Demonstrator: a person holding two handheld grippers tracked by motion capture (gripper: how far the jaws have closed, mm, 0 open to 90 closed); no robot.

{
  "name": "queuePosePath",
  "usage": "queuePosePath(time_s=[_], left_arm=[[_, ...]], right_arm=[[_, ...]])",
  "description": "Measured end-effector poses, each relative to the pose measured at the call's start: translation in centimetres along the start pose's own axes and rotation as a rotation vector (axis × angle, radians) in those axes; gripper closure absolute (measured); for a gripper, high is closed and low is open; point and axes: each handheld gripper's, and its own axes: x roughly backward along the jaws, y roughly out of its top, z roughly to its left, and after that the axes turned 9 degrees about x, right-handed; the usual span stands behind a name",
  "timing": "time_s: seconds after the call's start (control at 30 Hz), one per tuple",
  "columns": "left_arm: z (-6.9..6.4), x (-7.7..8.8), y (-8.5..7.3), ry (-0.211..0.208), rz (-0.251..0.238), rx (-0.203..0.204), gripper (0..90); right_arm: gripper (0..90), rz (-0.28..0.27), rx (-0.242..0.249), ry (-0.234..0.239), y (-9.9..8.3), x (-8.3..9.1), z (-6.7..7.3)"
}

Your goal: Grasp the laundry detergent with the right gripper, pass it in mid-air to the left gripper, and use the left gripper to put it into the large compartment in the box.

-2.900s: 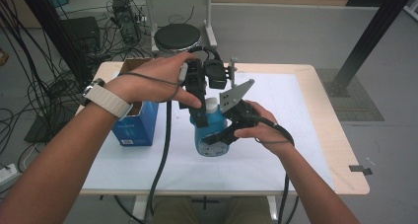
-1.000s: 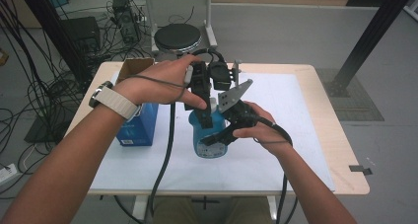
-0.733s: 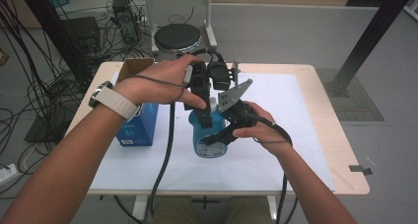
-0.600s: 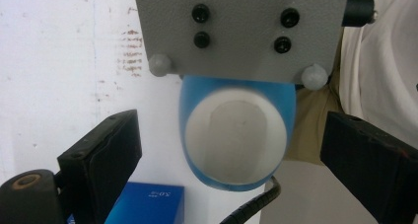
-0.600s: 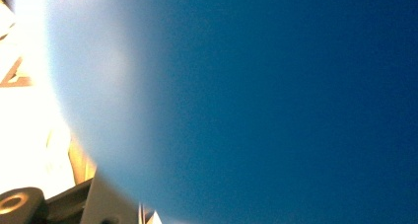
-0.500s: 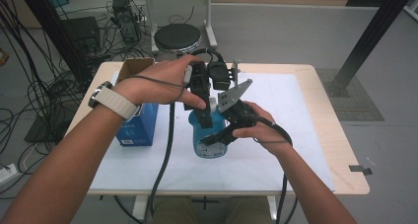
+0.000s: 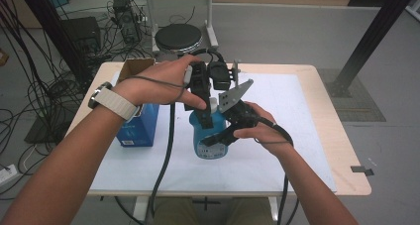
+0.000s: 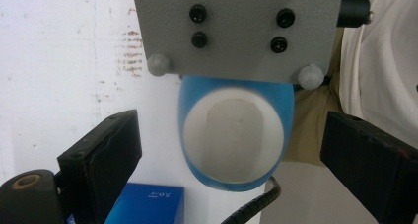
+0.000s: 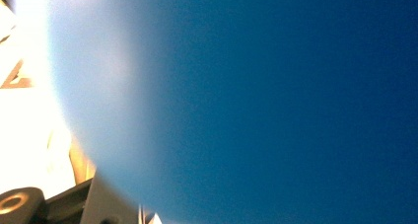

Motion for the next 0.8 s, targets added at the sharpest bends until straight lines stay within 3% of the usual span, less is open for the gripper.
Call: queuePosePath(time_s=[0.8], left_arm=[[-0.05,0.05,-0.03,-0.004,-0.008,-0.001,9.1]], right_arm=[[43.3,-0.006,-0.010,0.002,-0.08,0.12,0.04]])
